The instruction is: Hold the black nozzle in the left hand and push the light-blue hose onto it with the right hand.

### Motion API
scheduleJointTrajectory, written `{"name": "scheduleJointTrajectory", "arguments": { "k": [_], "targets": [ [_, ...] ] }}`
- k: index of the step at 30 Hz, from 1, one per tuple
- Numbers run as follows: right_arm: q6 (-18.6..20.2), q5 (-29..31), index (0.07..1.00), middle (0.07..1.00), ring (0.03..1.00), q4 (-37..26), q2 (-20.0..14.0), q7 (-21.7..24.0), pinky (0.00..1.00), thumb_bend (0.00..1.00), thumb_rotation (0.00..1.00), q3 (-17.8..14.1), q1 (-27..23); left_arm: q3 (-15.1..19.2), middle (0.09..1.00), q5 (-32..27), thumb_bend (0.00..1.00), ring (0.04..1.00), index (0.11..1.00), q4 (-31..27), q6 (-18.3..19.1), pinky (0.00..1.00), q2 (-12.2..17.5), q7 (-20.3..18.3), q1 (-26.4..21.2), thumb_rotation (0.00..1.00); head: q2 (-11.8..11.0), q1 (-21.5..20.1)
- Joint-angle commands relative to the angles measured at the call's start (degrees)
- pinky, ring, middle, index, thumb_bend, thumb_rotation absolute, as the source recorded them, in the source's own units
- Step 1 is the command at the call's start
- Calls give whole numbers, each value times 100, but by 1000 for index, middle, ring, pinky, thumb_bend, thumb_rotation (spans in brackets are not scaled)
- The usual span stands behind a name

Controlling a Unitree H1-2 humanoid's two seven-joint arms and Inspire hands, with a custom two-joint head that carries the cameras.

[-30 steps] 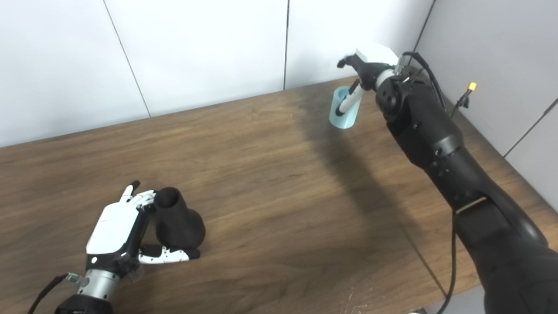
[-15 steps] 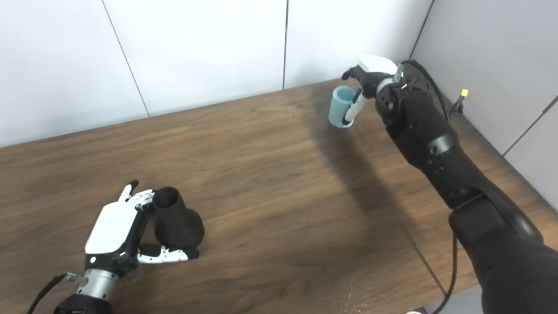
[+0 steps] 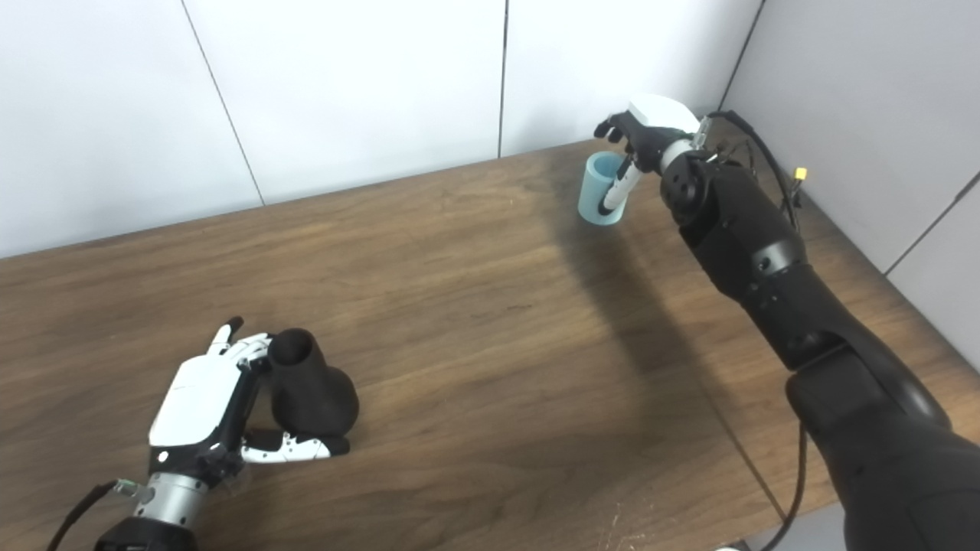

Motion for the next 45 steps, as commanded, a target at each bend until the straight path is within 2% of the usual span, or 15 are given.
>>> {"name": "scheduleJointTrajectory", "arguments": {
  "k": [1,14,23,29,33,35,36,38,39,41,45],
  "targets": [
    [-139,70,786,775,727,-136,-133,-211,659,881,40,-157,-189,-30,752,104,523,825,484,28,113,1000,97,-239,105,49,0,-4],
    [-140,379,754,742,692,111,-117,-238,635,879,30,-172,-169,-14,754,84,523,830,484,-43,136,1000,100,-290,122,49,43,3],
    [-320,413,697,714,654,261,-204,-206,600,878,102,-74,-114,-14,753,71,523,832,484,-59,136,1000,87,-297,132,49,49,38],
    [-446,428,686,717,675,342,-175,-300,629,879,99,-78,-95,-15,754,99,523,834,484,-94,169,1000,86,-352,132,49,53,37],
    [-636,561,667,698,660,353,-150,-382,616,837,69,-178,-72,-11,754,108,523,832,484,-87,162,1000,75,-364,131,49,64,49],
    [-745,600,639,668,626,371,-134,-502,584,803,14,-226,-58,-10,756,96,523,835,484,-98,179,1000,67,-399,130,49,69,57],
    [-821,615,567,648,604,382,-127,-584,567,664,69,-254,-46,-10,755,96,523,835,484,-112,187,1000,61,-409,133,49,79,67],
    [-920,637,506,605,566,402,-104,-727,538,548,113,-309,-29,-8,755,102,523,833,484,-127,190,1000,54,-410,140,49,88,69],
    [-965,657,490,557,542,409,-86,-803,510,538,57,-341,-16,-6,754,96,523,833,484,-130,184,1000,49,-400,146,49,95,70],
    [-1039,706,498,494,460,427,-51,-927,401,529,11,-401,4,-5,753,96,523,830,484,-137,178,1000,45,-389,155,49,96,71],
    [-1099,727,511,471,436,442,-31,-1003,370,525,0,-423,17,-17,753,105,523,831,484,-153,184,1000,54,-417,166,49,102,75]
  ]
}}
